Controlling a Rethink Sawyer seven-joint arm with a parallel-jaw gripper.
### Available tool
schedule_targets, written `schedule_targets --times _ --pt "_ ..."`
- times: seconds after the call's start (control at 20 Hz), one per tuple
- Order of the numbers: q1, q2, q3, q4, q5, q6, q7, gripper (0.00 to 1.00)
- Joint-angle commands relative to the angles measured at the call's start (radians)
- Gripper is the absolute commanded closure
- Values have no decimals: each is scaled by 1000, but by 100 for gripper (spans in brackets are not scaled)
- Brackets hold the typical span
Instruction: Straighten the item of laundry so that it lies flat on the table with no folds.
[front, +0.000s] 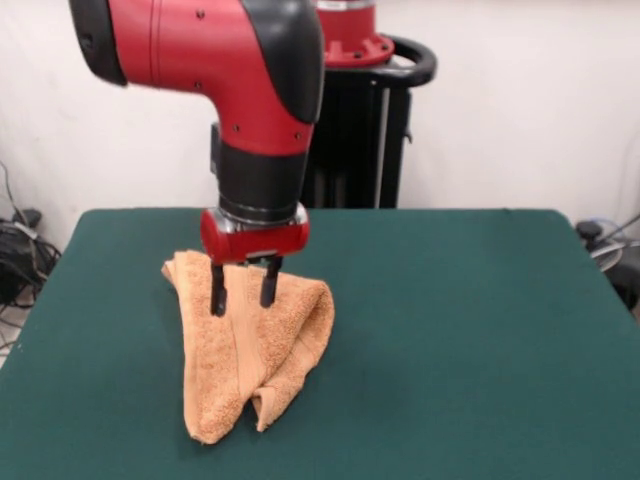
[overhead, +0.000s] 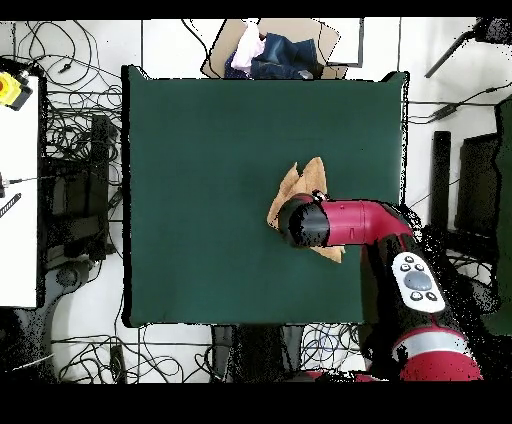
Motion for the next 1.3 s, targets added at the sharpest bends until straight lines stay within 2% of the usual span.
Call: schedule_targets --times 0.05,0.2,0.4,0.9,1.3 --pt "4 80 61 -32 -41 -82 65 0" --pt "8 107 53 -62 -37 -63 58 0" --pt "54 119 22 -151 4 107 46 0" --pt "62 108 61 -322 82 413 -14 0" --pt "71 221 99 -550 74 526 -31 0"
